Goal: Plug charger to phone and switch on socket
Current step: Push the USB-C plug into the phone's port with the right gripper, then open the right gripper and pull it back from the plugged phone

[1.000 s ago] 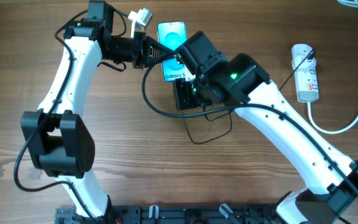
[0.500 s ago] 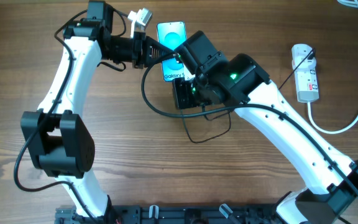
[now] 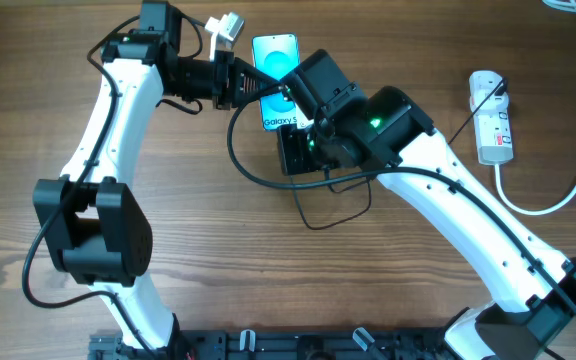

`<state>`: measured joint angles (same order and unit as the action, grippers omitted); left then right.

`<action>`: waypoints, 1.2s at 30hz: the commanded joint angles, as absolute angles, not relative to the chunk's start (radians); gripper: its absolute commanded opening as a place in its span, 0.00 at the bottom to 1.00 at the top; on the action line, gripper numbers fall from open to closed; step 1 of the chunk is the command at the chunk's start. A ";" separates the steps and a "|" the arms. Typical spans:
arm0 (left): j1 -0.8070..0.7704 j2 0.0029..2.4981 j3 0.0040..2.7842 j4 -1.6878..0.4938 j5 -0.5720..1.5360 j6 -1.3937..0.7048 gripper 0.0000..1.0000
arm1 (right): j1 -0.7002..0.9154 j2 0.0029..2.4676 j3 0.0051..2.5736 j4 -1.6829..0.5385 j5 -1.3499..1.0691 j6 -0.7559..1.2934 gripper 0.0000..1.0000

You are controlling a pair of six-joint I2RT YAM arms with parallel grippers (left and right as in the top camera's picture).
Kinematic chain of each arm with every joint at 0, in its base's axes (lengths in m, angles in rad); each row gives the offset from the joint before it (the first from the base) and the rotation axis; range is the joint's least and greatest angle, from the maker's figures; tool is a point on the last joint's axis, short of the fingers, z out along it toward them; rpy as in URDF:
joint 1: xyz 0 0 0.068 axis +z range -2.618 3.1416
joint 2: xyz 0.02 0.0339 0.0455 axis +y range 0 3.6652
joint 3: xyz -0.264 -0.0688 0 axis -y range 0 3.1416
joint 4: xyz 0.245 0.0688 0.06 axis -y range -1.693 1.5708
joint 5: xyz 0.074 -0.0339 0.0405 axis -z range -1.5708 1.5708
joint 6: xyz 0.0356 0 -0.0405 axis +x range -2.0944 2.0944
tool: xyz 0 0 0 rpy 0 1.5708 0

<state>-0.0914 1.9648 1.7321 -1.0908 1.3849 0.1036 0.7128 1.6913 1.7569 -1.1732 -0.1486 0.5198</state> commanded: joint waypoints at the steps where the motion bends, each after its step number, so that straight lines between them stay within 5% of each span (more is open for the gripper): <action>1: -0.094 1.934 1.732 -1.092 1.412 0.127 0.04 | 0.715 1.700 1.765 -1.140 -0.111 0.527 0.04; 36: -0.123 1.934 1.732 -1.171 1.382 0.126 0.04 | 0.715 1.700 1.765 -0.923 0.055 0.381 0.06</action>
